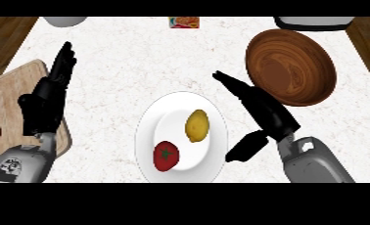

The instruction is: Pick the lemon from the plate and place it in the bowl

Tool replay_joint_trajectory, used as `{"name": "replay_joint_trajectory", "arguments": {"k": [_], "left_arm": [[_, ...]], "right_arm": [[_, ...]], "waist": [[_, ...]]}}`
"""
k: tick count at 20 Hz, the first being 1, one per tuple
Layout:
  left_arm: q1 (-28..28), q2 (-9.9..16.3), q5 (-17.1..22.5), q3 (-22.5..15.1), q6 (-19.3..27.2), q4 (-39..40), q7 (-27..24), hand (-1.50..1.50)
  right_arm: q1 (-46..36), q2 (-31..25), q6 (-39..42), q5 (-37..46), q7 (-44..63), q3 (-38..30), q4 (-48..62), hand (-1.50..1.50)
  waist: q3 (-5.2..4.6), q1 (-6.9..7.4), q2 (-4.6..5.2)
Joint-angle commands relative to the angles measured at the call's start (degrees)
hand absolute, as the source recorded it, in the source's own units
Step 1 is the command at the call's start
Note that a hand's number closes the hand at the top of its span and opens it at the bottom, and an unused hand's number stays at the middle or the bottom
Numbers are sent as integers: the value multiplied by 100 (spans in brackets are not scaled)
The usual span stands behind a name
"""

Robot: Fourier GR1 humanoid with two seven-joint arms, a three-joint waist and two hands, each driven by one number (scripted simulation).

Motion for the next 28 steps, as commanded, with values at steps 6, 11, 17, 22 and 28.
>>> {"name": "replay_joint_trajectory", "arguments": {"k": [6,11,17,22,28], "left_arm": [[-286,-221,-224,71,-64,4,336,0],[129,-341,-464,28,-110,-387,286,0],[92,-362,-511,358,-411,-573,448,0],[-31,-519,-614,541,-555,-383,506,0],[179,-611,-549,788,-802,-94,-57,0]], "right_arm": [[-492,654,773,453,1072,503,563,-150],[-781,966,816,847,938,251,1546,-150],[-491,1488,415,1608,613,404,2053,-150],[-436,1661,249,1832,-41,106,2627,-150],[-667,1767,-282,1905,-491,311,3661,-150]], "waist": [[5,-43,3],[6,-8,3],[6,-19,0],[6,-29,3],[6,-2,10]]}}
